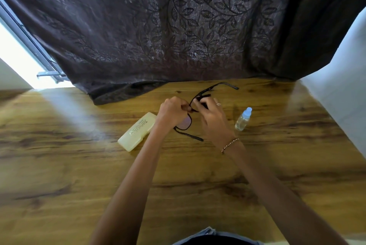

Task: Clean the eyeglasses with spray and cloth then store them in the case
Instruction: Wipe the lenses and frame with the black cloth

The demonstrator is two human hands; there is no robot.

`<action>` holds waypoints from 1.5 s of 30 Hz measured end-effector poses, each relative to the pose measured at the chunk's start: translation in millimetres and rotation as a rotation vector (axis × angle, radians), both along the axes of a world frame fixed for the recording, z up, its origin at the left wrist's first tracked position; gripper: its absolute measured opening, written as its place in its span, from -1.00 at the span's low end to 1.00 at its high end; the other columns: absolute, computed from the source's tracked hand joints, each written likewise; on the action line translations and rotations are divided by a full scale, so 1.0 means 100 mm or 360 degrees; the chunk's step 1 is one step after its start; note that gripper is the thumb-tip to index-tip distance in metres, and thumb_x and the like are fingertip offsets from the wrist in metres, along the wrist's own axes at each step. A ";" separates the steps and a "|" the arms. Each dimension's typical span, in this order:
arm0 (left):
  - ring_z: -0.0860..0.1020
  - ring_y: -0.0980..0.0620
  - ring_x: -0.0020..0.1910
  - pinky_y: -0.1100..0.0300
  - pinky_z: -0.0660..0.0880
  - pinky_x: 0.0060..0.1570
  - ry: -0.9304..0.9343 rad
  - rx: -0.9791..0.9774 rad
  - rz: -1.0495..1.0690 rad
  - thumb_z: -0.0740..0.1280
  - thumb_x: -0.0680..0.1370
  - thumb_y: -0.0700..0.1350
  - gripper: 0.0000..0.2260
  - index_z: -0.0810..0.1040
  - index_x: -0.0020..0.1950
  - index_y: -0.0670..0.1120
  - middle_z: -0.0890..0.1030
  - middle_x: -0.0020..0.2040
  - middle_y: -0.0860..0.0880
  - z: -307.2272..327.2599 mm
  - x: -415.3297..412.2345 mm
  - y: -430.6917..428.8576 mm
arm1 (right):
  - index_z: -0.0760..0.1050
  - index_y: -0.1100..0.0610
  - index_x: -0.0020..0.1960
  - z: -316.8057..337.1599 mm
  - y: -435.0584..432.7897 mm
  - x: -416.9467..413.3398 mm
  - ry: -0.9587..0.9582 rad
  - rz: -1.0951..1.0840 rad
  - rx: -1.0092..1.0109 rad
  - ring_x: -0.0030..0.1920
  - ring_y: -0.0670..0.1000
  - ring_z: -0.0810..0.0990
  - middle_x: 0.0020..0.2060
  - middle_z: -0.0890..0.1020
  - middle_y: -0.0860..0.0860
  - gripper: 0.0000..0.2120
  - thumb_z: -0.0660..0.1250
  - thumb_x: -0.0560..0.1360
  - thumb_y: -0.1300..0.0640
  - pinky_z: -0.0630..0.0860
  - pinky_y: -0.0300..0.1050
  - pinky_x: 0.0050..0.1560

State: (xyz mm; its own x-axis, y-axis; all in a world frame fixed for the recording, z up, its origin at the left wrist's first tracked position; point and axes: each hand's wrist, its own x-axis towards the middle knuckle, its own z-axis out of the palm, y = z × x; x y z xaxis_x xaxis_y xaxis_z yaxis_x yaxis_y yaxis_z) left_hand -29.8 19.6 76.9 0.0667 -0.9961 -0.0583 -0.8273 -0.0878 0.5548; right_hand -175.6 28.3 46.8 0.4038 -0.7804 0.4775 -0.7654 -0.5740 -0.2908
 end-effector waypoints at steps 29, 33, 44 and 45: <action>0.56 0.03 -0.03 0.22 0.38 -0.11 0.0009 0.0079 0.0029 0.30 0.54 -0.20 -0.82 0.67 0.05 -0.04 0.67 0.01 0.00 0.06 0.07 0.06 | 0.50 0.32 0.26 -0.02 -0.06 0.14 -0.0258 0.0002 0.0169 0.00 0.12 0.48 0.00 0.51 0.17 -0.64 0.22 0.49 0.43 0.40 -0.20 0.03; 0.57 0.01 0.02 0.19 0.44 -0.03 0.0219 0.0175 0.0181 0.34 0.55 -0.05 -0.84 0.68 0.04 -0.05 0.67 0.01 -0.01 0.01 0.19 0.02 | 0.57 0.22 0.19 -0.04 -0.10 0.04 -0.0526 -0.0113 0.0323 -0.04 -0.03 0.49 -0.04 0.52 0.03 -0.68 0.21 0.51 0.37 0.35 -0.38 -0.04; 0.63 0.06 -0.21 0.21 0.54 -0.09 0.0824 0.0070 0.0781 0.49 0.42 -0.08 -0.94 0.68 -0.24 -0.03 0.67 -0.29 0.01 -0.15 0.46 0.04 | 0.58 0.19 0.10 -0.11 0.13 -0.16 -0.2133 0.0261 0.1944 0.08 0.00 0.64 0.04 0.68 0.07 -0.76 0.27 0.51 0.38 0.59 -0.18 -0.05; 0.62 0.07 -0.24 0.23 0.54 -0.11 0.0846 0.0061 0.0810 0.49 0.41 -0.09 -0.93 0.69 -0.19 -0.07 0.67 -0.30 0.01 -0.15 0.47 0.03 | 0.57 0.19 0.14 -0.11 0.13 -0.15 -0.2105 0.0321 0.1956 0.09 0.01 0.64 0.06 0.67 0.07 -0.75 0.33 0.48 0.34 0.58 -0.20 -0.04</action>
